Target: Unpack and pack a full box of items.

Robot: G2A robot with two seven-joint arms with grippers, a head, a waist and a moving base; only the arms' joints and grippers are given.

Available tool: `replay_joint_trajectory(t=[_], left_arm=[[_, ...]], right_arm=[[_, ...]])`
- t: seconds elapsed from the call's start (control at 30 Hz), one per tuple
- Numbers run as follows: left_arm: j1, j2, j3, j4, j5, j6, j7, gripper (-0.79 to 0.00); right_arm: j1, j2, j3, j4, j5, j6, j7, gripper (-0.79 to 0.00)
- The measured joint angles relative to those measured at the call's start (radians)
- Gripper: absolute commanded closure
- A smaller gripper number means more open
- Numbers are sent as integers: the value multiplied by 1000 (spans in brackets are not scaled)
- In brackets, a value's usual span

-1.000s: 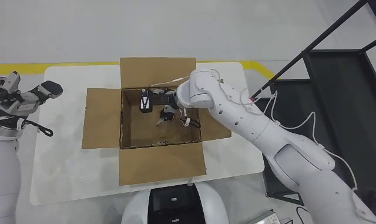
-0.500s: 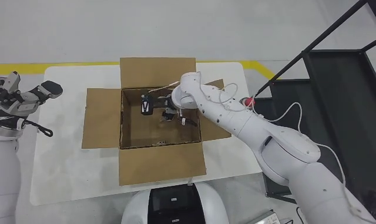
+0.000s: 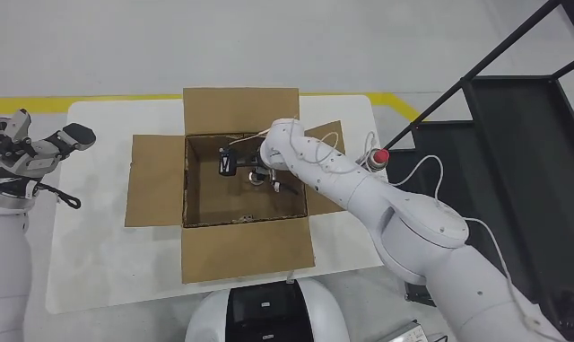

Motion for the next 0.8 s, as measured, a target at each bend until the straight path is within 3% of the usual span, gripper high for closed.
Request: replay_joint_trajectory(t=[0.8], left_arm=[[0,0,0,0,0,0,0,-785]], right_arm=[[12,-123,-4,245,-11,-23,-74,-302]])
